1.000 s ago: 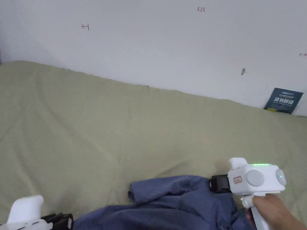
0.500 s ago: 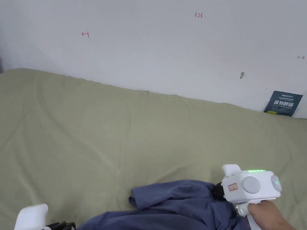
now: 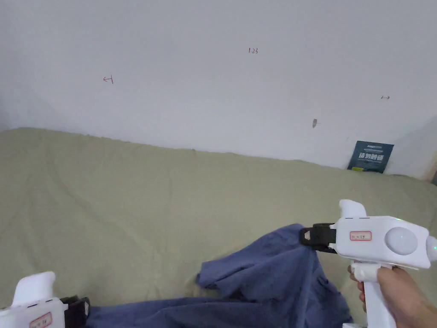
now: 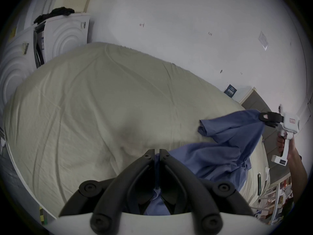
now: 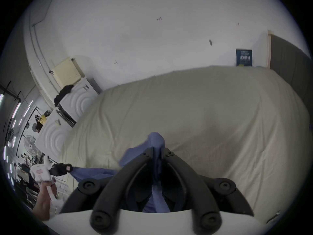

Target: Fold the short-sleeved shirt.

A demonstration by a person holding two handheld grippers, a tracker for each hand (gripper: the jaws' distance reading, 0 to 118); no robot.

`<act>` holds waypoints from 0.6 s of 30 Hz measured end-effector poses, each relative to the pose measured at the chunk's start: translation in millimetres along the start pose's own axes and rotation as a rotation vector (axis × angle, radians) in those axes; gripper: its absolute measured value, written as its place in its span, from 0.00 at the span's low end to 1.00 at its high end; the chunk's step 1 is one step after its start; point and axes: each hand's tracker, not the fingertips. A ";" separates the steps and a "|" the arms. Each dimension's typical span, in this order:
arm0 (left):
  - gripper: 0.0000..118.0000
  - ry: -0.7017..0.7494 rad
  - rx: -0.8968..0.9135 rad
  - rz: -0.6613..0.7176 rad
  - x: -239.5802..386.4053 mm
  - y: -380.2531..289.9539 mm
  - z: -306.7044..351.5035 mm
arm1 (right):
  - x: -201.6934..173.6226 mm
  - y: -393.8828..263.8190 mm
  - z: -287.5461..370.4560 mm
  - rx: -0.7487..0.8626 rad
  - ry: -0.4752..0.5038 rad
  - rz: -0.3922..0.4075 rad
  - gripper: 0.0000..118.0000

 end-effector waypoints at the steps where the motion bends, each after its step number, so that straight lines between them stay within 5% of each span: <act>1: 0.00 -0.004 0.012 -0.008 1.8 6.3 6.2 | -2.3 1.7 15.5 0.011 0.011 0.005 0.08; 18: 0.00 -0.018 0.386 -0.083 46.6 145.4 145.2 | -48.0 70.1 209.9 0.333 -0.123 0.130 0.08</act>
